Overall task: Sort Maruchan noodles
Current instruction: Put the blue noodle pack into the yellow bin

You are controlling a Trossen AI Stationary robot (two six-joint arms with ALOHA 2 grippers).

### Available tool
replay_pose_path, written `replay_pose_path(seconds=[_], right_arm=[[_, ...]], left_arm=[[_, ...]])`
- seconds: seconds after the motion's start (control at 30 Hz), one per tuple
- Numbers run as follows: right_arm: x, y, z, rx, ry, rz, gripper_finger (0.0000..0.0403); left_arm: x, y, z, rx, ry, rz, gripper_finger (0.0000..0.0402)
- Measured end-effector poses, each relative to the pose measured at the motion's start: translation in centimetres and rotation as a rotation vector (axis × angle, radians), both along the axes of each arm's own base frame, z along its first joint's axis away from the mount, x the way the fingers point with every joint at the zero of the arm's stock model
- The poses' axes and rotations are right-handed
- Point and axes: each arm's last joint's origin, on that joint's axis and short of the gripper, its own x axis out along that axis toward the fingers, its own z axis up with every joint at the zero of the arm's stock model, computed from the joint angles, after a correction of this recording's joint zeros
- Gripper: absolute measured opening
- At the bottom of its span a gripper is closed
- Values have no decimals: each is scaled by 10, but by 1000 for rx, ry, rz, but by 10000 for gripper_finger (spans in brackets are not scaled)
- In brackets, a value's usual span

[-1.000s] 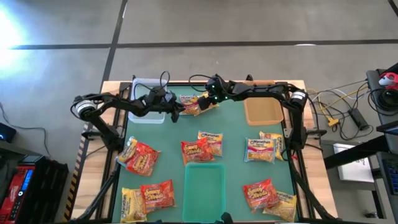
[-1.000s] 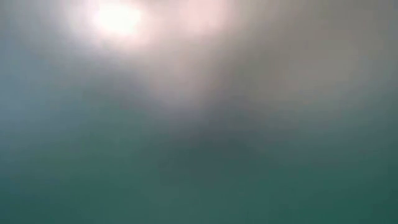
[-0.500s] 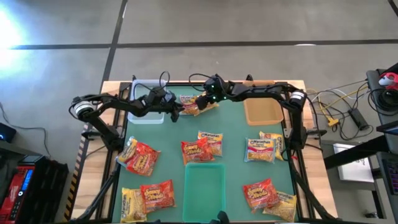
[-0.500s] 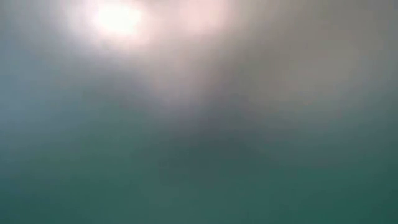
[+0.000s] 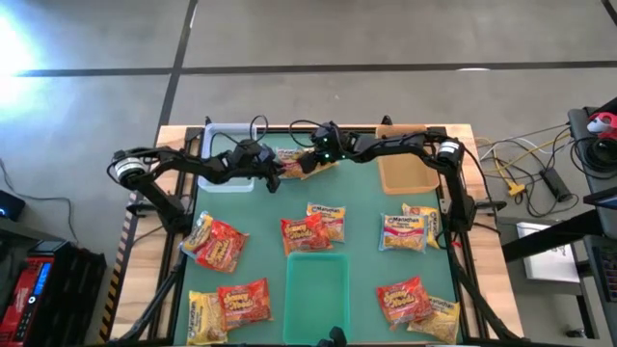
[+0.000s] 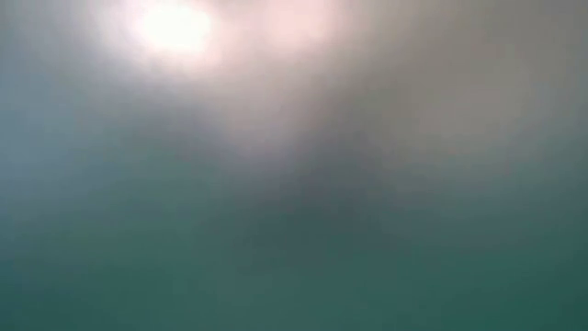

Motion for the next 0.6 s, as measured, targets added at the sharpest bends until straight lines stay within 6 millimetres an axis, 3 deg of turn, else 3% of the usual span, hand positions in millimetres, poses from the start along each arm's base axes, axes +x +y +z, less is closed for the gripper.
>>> replay_pose_path(seconds=[0.6], right_arm=[[7,4,9,-60,-70,19,213]], left_arm=[[7,5,7,-15,4,13,80]])
